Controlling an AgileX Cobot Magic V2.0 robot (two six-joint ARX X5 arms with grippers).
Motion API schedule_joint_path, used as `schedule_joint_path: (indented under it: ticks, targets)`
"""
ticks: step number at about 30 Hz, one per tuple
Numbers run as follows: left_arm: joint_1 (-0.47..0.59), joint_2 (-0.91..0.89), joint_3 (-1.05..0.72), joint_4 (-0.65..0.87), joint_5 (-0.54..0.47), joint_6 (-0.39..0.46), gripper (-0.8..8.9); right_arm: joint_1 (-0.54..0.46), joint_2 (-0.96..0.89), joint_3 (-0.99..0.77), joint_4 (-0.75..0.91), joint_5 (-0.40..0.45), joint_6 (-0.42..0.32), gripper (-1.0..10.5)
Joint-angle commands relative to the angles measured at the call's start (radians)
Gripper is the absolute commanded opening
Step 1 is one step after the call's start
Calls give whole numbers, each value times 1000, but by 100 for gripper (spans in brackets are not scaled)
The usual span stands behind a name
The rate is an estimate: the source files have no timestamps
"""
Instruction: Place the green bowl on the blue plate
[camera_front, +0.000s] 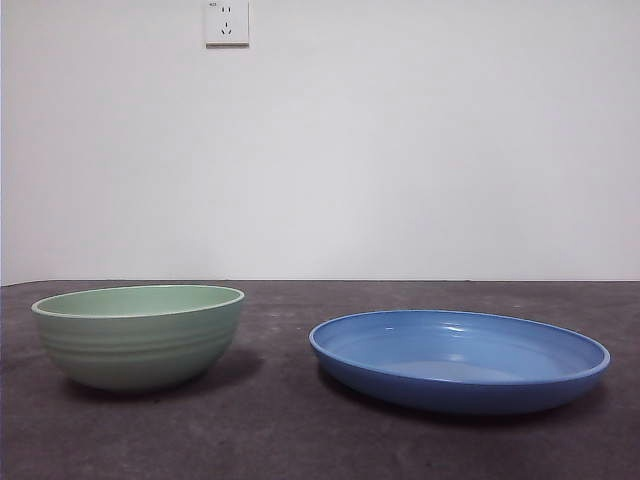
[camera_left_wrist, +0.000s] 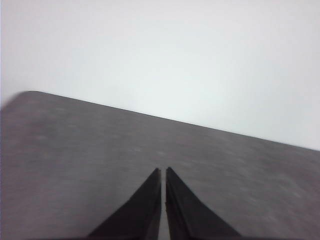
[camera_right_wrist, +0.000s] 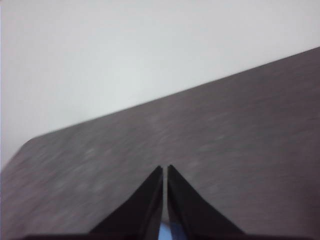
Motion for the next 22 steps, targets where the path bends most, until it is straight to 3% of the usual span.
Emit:
schedule_joint_path:
  ticks: [1, 7, 12, 18, 22]
  targets:
    - [-34, 52, 74, -40, 57, -5, 16, 14, 71, 76, -13, -84, 3, 11]
    - [-161, 147, 195, -132, 98, 3, 16, 203, 172, 183, -22, -119, -35, 11]
    - [-257, 194, 257, -174, 163, 45, 16, 353, 236, 264, -109, -122, -188, 11]
    - [-308, 212, 274, -277, 265, 117, 19, 382, 253, 326, -272, -224, -340, 11]
    - [-313, 212, 274, -330, 266, 131, 19, 382, 238, 327, -315, -224, -357, 11]
